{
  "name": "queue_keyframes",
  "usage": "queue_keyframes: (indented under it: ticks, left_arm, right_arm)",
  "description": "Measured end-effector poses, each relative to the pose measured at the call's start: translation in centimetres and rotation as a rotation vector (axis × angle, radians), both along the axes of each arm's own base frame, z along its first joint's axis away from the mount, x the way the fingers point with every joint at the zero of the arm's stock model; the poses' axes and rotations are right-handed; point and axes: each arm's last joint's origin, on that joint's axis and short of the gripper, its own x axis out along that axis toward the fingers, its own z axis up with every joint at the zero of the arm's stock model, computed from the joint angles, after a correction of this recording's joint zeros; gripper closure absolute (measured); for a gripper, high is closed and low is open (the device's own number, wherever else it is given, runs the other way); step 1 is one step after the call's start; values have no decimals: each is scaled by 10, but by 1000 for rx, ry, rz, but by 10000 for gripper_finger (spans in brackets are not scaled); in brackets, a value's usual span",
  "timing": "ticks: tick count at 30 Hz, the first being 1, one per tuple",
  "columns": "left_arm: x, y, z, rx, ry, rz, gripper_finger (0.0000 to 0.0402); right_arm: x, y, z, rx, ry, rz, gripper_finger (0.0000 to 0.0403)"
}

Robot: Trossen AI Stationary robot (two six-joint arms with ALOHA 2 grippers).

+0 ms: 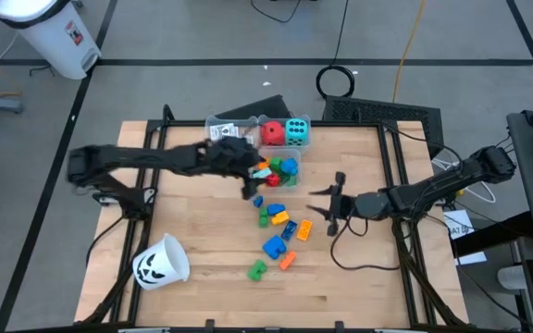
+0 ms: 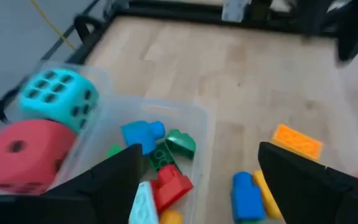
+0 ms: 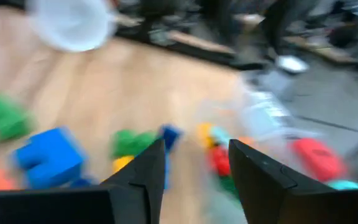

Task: Pick & Place Toys
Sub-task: Put the right yellow game piece into the bottom transparent bin

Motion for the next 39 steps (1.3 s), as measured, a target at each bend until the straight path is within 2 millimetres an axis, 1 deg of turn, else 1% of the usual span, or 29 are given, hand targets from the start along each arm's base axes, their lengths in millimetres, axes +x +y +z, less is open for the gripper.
queue_keyframes:
  ticks: [1, 3, 5, 7, 9, 12, 15, 17, 20, 25, 29, 34, 39]
  left_arm:
    - [-9, -3, 8, -5, -5, -7, 71]
    - [-22, -9, 17, -18, -33, -26, 69]
    - [-33, -15, 19, -18, -47, -46, 71]
    - [-39, -20, 19, -15, -61, -64, 75]
    - [-42, -23, 15, -13, -59, -64, 78]
    - [-43, -23, 6, -30, -35, -54, 81]
    - [-40, -23, -1, -59, -15, -32, 82]
    - [-39, -22, -7, -66, 18, -25, 82]
    - [-35, -22, -10, -65, 14, -25, 82]
    - [-32, -22, -12, -66, 16, -25, 82]
    - [-32, -22, -12, -65, 11, -26, 82]
    - [-32, -21, -12, -60, 9, -28, 82]
    - [-32, -21, -12, -57, 10, -30, 82]
  right_arm:
    - [2, 1, -3, 27, 16, 40, 243]
    - [5, 5, -12, 82, 69, 112, 226]
    - [11, 7, -24, 122, 128, 155, 206]
    - [19, 6, -39, 148, 206, 192, 186]
    - [25, 2, -54, 189, 288, 242, 168]
    - [33, -3, -68, 246, 423, 314, 150]
    - [41, -8, -77, 203, 501, 354, 143]
    - [45, -11, -82, 166, 524, 363, 144]
    - [51, -17, -90, 139, 559, 382, 150]
    - [56, -22, -106, 189, 605, 412, 163]
    - [56, -20, -108, 194, 619, 413, 183]
    - [53, -18, -102, 238, 602, 370, 232]
    - [53, -18, -95, 321, 576, 314, 300]
